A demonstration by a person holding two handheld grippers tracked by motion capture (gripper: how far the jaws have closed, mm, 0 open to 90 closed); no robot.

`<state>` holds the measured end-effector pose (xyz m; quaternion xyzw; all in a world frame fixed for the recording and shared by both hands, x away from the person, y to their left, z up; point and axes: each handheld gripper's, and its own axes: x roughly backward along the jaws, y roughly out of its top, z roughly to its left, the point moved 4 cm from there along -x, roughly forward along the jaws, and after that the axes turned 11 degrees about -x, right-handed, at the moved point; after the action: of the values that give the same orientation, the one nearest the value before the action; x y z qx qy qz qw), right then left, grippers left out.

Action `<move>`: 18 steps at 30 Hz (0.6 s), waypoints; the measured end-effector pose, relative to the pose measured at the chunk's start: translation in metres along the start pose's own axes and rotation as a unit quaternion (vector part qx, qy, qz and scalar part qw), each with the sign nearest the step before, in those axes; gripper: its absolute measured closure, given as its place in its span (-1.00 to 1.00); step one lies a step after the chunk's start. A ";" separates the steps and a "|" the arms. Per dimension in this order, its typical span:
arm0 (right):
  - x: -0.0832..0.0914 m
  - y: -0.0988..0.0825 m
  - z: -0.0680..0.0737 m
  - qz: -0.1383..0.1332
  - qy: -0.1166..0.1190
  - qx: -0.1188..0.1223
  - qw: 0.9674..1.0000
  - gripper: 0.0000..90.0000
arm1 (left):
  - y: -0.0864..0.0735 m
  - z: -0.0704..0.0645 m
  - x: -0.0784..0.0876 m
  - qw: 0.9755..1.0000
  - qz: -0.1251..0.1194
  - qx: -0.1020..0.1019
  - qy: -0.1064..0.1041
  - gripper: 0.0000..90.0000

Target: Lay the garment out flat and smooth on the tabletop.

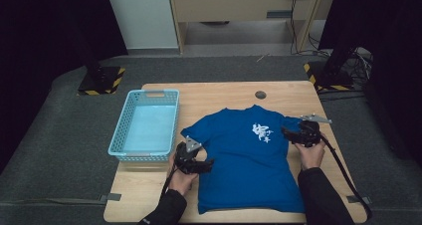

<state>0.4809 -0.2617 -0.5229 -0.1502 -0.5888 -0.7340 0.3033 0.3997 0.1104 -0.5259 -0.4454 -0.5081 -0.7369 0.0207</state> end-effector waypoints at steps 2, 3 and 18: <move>-0.005 -0.009 0.004 0.017 0.002 0.008 1.000 -0.56 | 0.005 0.007 -0.012 1.000 0.001 0.019 0.007 -0.75; -0.008 -0.013 0.005 0.023 0.000 0.015 1.000 -0.57 | 0.007 0.010 -0.016 1.000 0.003 0.028 0.007 -0.73; -0.040 -0.028 0.010 0.059 -0.038 0.052 0.996 -0.78 | -0.003 0.046 -0.057 0.995 0.023 0.044 0.088 -0.70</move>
<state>0.4929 -0.2374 -0.5653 -0.1962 -0.6274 -0.6769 0.3312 0.4619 0.1230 -0.5626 -0.3891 -0.5258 -0.7495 0.1021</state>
